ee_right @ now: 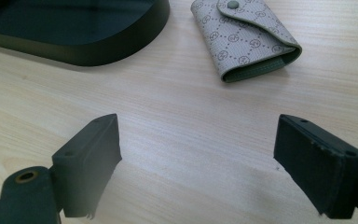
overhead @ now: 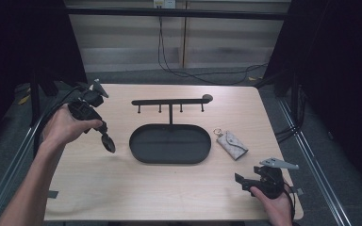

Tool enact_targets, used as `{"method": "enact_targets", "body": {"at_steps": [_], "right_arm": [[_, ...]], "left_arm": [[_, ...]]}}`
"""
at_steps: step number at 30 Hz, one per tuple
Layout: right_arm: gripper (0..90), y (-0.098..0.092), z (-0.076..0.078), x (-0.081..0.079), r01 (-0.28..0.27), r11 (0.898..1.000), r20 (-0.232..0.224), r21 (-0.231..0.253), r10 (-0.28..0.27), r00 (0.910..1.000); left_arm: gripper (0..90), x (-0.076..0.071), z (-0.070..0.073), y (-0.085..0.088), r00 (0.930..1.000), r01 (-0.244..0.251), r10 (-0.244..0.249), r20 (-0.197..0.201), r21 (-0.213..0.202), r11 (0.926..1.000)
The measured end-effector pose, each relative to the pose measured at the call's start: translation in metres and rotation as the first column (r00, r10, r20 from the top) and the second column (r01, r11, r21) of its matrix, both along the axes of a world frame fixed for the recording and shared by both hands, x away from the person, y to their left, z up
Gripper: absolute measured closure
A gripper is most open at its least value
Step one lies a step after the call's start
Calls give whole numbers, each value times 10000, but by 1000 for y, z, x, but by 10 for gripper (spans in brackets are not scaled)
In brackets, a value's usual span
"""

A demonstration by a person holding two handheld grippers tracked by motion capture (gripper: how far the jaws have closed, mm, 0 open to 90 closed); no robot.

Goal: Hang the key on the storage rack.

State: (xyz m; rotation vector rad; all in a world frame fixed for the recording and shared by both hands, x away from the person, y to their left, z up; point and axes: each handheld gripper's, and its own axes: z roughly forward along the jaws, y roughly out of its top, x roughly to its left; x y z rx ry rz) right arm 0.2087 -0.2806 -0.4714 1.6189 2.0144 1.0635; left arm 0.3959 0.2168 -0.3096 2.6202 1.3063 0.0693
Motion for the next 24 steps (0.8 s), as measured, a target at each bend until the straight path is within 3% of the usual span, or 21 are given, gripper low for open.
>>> {"method": "enact_targets", "body": {"at_steps": [13, 19, 24], "right_arm": [[144, 0, 0, 0, -55, 10000, 14, -4, 55, 10000], [143, 0, 0, 0, -82, 10000, 16, -4, 82, 10000], [144, 0, 0, 0, -101, 9999, 26, 3, 101, 9999]], "left_arm": [[707, 4, 7, -21, 9985, 462, -457, -289, 174, 9988], [706, 8, 8, -37, 9944, 965, -947, -472, 355, 9947], [707, 14, 10, -45, 9955, 844, -830, -450, 314, 9959]]}}
